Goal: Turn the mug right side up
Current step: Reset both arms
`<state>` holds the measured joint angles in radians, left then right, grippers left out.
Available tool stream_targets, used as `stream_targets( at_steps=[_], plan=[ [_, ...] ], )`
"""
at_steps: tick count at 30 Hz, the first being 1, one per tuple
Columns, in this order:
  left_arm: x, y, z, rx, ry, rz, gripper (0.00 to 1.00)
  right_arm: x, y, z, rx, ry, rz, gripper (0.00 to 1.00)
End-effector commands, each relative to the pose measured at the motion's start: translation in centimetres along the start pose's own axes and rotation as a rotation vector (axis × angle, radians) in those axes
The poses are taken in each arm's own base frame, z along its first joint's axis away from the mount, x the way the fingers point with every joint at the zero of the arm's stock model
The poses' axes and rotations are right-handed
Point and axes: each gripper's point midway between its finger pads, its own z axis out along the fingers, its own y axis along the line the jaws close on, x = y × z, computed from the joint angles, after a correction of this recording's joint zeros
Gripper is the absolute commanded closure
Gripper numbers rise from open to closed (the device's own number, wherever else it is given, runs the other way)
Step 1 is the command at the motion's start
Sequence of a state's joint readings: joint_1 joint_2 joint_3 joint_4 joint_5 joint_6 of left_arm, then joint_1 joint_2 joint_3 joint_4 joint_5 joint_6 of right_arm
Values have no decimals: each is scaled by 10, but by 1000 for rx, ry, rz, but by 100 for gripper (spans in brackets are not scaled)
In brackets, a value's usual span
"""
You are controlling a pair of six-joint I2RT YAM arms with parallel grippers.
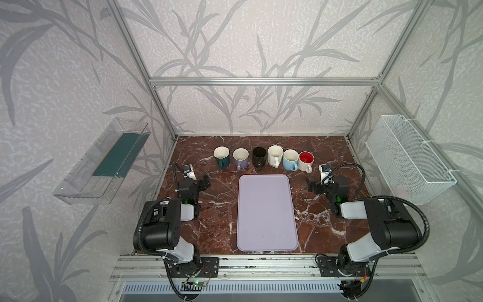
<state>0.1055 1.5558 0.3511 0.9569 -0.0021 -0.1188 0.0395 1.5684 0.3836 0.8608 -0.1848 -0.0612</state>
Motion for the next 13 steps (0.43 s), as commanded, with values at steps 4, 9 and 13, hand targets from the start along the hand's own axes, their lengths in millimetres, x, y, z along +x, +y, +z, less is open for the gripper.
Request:
stream_targets(
  at_steps=[4, 9, 13],
  plan=[
    [-5, -1, -3, 2, -41, 31, 1, -15, -4, 0, 17, -34, -25, 1],
    [-4, -6, 0, 26, -22, 46, 1, -16, -3, 0, 15, -34, -28, 1],
    [-4, -6, 0, 27, -21, 47, 1, -15, 0, 2, 24, -26, -48, 1]
  ],
)
